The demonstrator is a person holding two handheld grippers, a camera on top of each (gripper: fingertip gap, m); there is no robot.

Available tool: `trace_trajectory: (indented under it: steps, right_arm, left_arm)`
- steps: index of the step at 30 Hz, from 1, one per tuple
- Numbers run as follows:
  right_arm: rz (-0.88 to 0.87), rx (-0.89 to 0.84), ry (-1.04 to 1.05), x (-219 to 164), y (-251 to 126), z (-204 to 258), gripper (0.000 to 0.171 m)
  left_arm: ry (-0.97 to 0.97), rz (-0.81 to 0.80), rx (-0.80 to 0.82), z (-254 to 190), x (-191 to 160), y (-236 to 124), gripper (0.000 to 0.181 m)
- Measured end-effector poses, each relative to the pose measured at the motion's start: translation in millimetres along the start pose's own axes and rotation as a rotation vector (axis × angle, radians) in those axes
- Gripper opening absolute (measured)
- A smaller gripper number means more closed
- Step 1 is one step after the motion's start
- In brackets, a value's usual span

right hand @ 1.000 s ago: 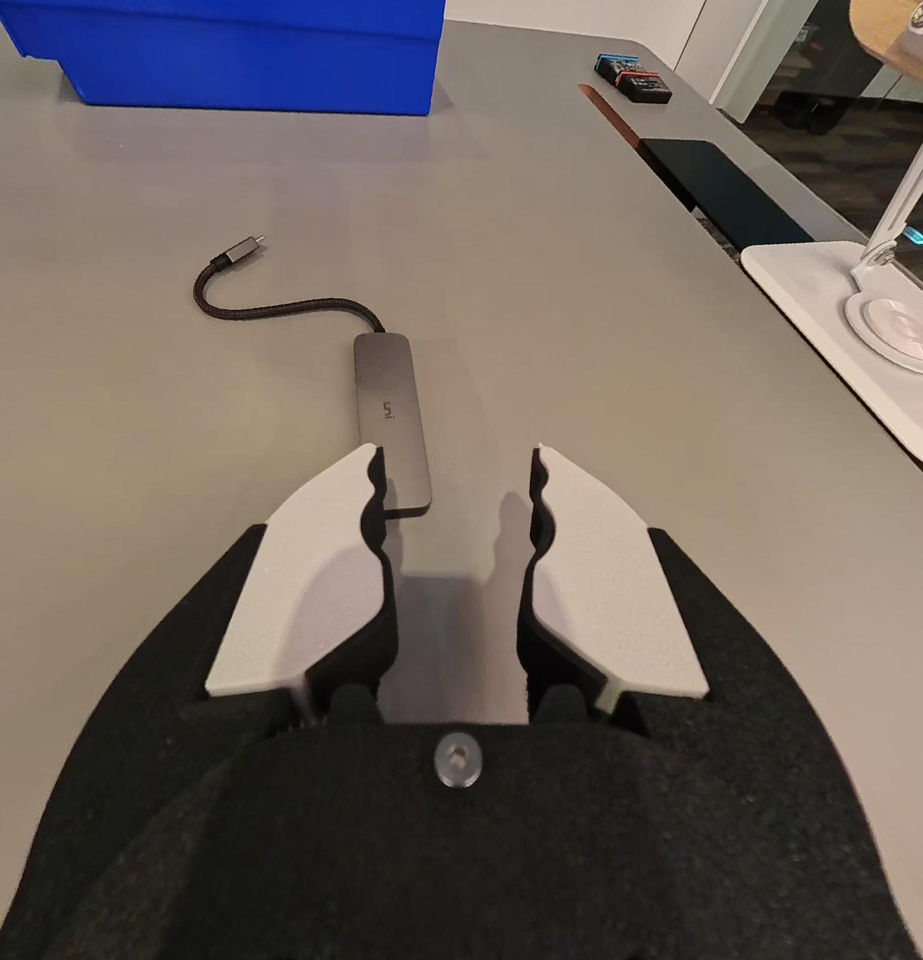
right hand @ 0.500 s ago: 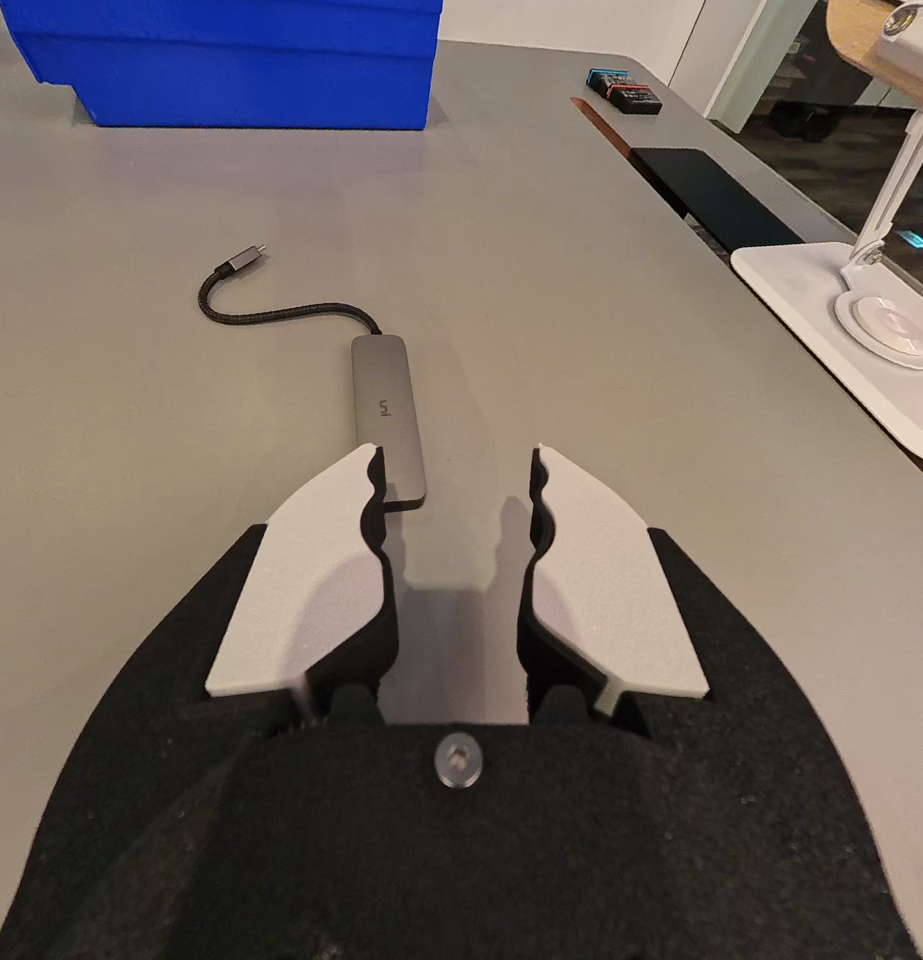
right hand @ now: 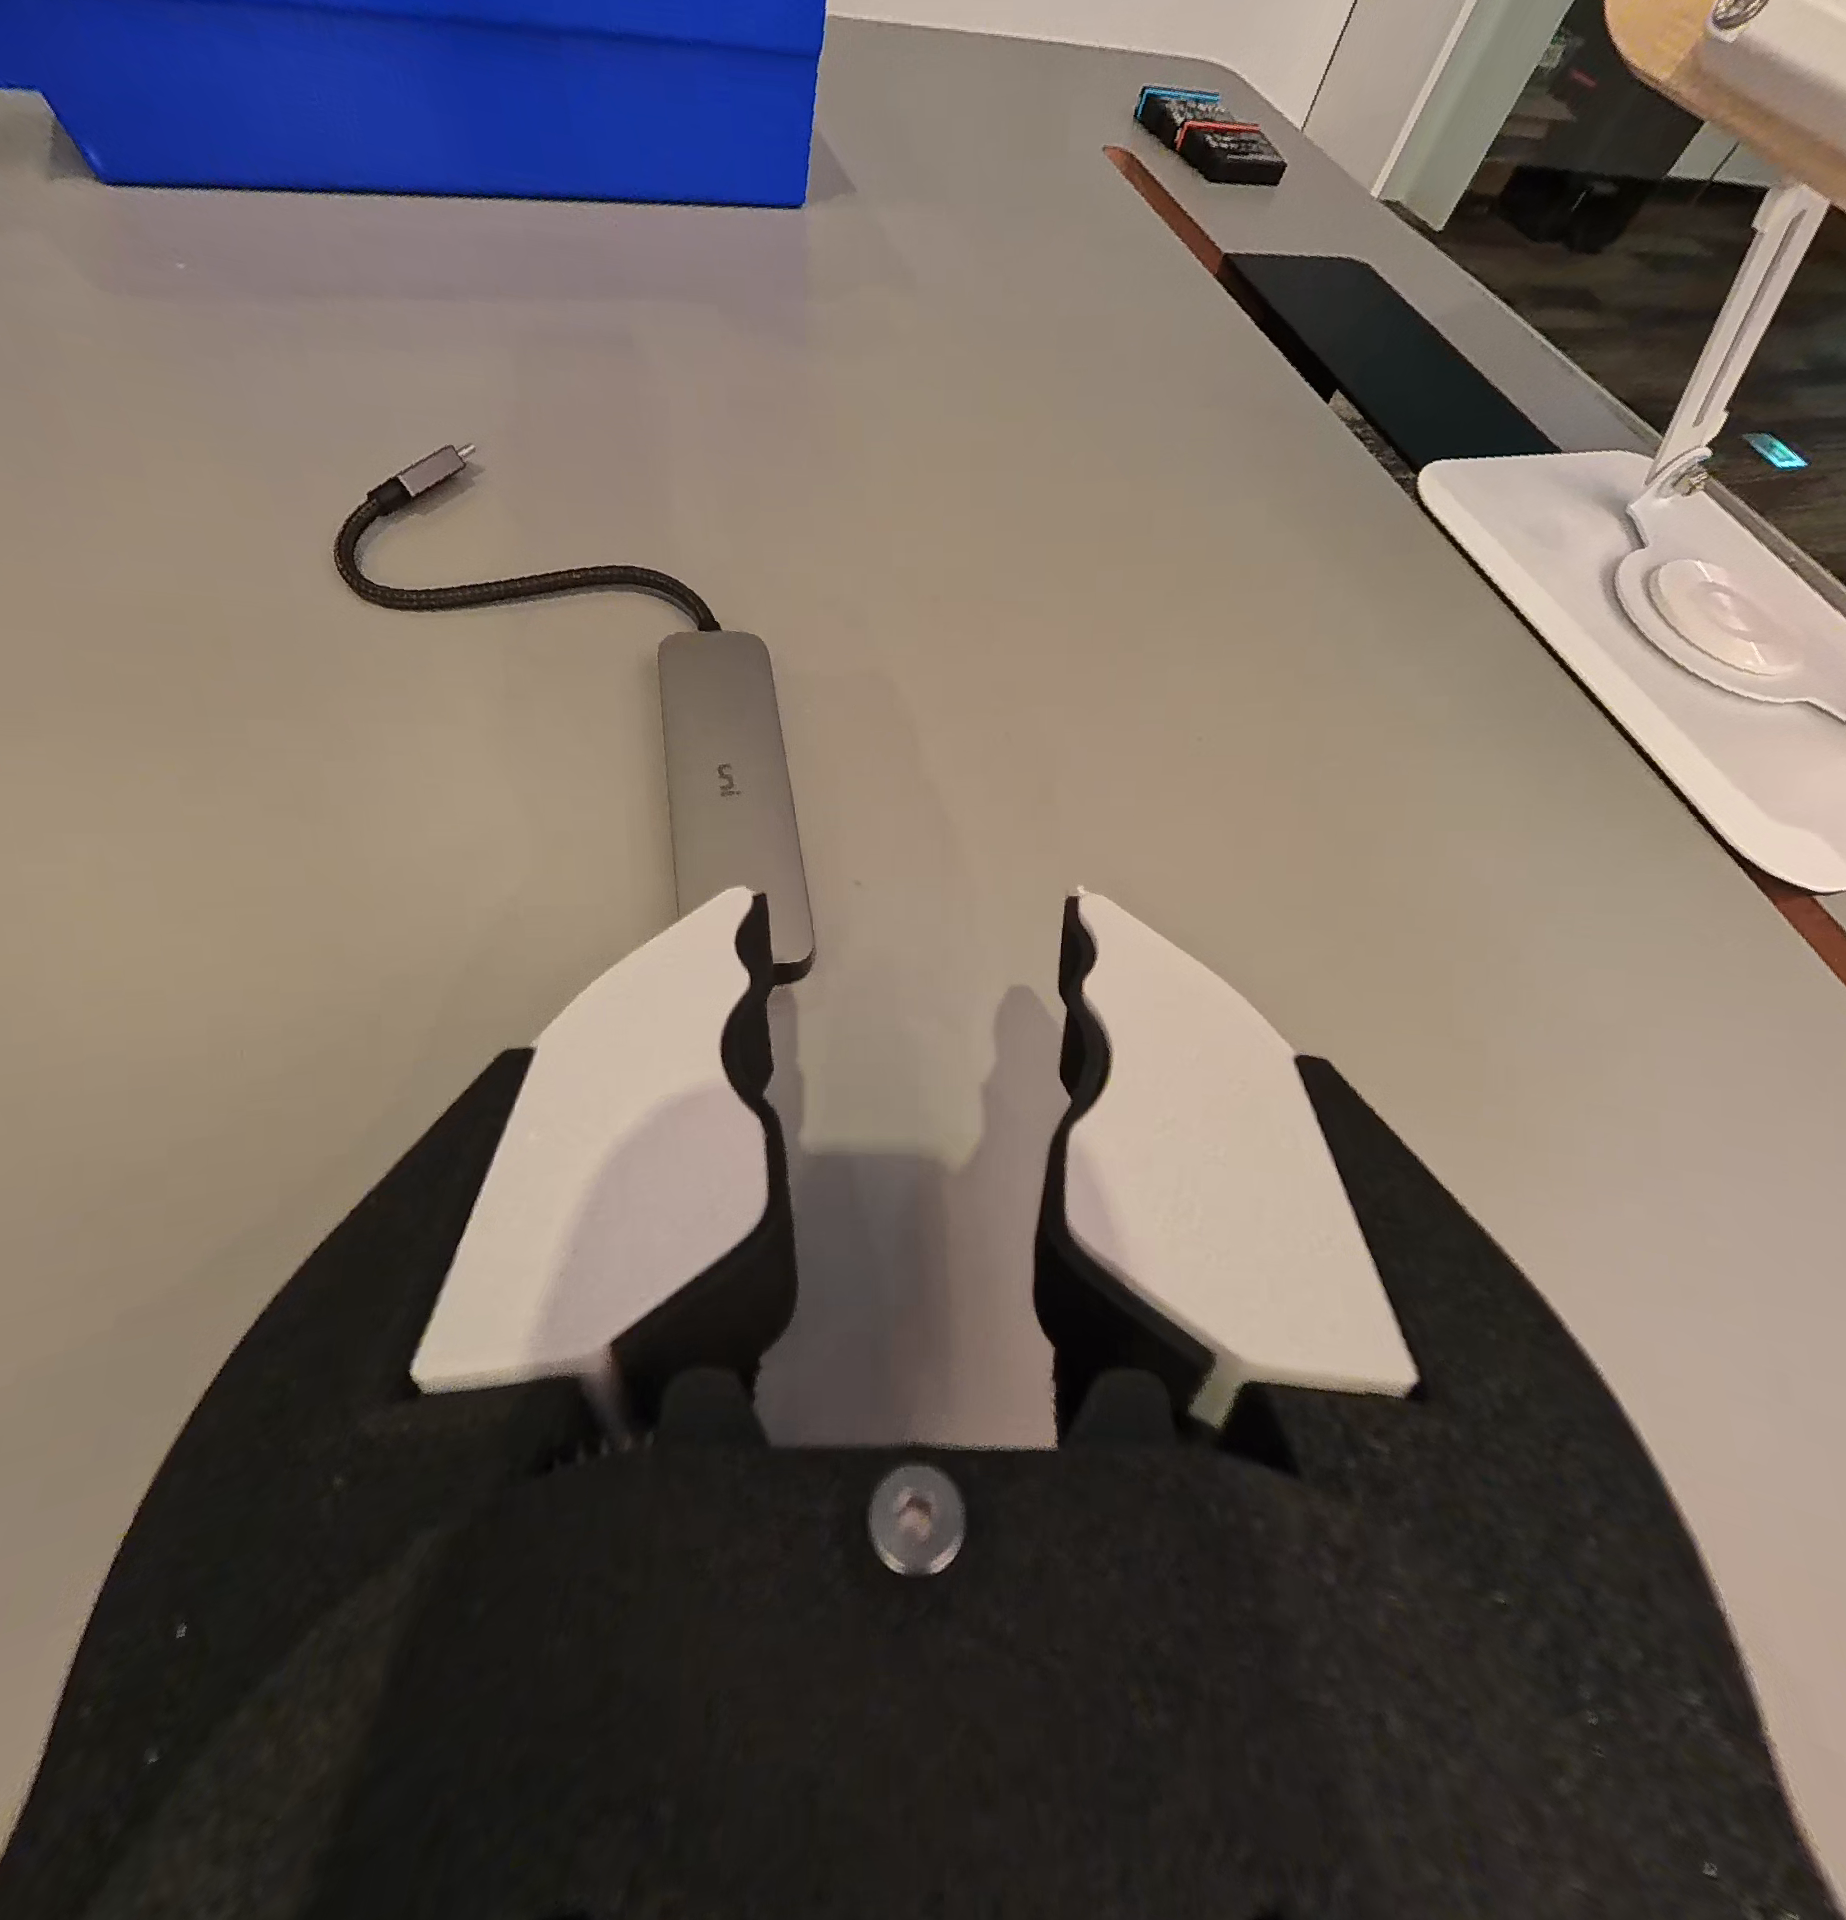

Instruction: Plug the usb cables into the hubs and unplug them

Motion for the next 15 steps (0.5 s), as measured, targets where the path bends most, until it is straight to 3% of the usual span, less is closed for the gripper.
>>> trace_trajectory:
  steps: [11, 15]
  right_arm:
    - [-0.005, -0.04, -0.001, 3.2, -5.4, -6.3, 0.052]
    - [-0.001, -0.06, 0.015, -0.5, -7.7, -9.0, 0.052]
  left_arm:
    - [0.009, -0.002, 0.049, 5.7, -4.3, 22.9, 0.035]
    - [0.032, -0.074, 0.027, 4.2, 5.6, 21.9, 0.028]
Point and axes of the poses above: each gripper's, where its closed fingertips meet, y out along the fingers, x out of its top, z = x × y across the jaws, the point moved 6 cm from there along -y, back along the fingers, and after that the axes turned 2 degrees about y, right-handed, at the moved point
